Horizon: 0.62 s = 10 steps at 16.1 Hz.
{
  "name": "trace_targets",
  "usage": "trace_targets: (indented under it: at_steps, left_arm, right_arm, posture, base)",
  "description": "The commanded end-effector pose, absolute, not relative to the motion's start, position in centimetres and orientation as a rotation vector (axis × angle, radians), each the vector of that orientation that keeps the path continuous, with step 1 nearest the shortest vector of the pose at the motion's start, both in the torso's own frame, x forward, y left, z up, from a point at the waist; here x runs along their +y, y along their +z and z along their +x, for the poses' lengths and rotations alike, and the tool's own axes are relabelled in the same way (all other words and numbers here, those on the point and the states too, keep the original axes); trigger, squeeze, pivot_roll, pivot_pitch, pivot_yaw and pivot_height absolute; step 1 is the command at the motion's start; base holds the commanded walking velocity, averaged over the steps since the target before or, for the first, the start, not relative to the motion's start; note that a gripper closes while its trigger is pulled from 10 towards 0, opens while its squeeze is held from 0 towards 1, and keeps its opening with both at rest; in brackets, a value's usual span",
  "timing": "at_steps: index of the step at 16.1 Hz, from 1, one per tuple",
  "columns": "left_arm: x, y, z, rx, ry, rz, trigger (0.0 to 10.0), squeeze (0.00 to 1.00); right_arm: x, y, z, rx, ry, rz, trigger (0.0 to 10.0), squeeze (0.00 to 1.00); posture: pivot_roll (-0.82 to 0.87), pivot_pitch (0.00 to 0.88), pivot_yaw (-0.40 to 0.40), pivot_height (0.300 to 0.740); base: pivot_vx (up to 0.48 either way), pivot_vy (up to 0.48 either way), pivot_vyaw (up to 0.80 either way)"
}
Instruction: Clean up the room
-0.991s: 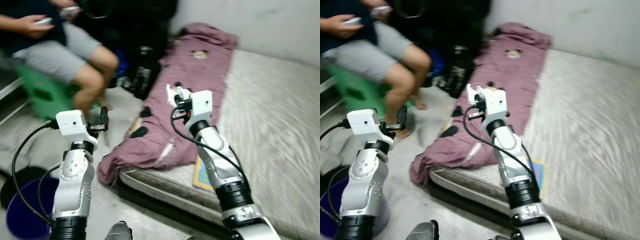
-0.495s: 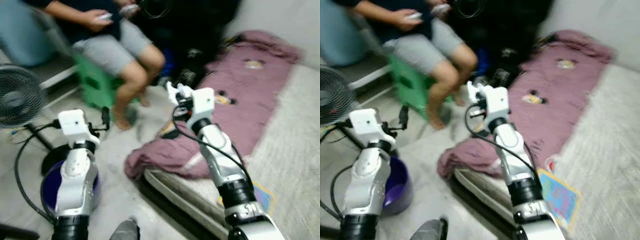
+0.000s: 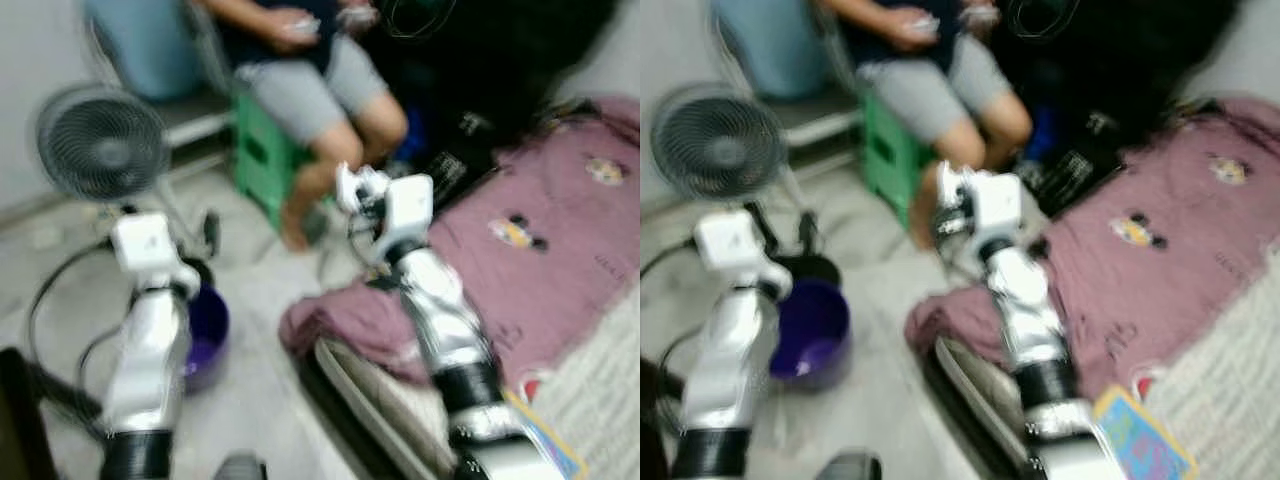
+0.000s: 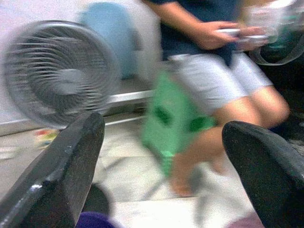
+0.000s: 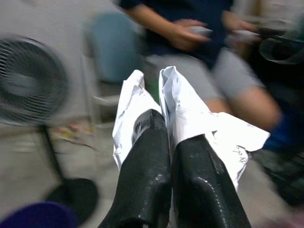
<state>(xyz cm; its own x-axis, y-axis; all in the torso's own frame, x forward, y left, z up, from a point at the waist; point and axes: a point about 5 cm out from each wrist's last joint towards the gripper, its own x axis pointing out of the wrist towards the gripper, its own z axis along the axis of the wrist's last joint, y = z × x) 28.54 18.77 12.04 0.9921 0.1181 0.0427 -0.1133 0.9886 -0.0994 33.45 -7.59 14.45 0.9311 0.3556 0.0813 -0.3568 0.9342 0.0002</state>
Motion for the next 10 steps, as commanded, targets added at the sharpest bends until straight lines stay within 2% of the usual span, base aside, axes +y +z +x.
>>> trace_targets:
  at_steps: [1,10]
  left_arm:
    - [18.11,12.31,28.74,-0.056,0.098,-0.098,10.0,0.0]
    - [17.81,12.37,28.87,-0.061,0.074,-0.109,10.0,0.0]
  right_arm:
    - [-8.38,14.66,33.63,-0.091,0.347,0.0,10.0,0.0]
    - [-8.1,14.71,33.69,-0.094,0.36,-0.004,10.0,0.0]
  posture:
    - [-0.05,0.0,-0.026,0.74]
    - [-0.05,0.0,-0.033,0.74]
  base:
    - [0.0,0.0,0.8]
    - [0.0,0.0,0.8]
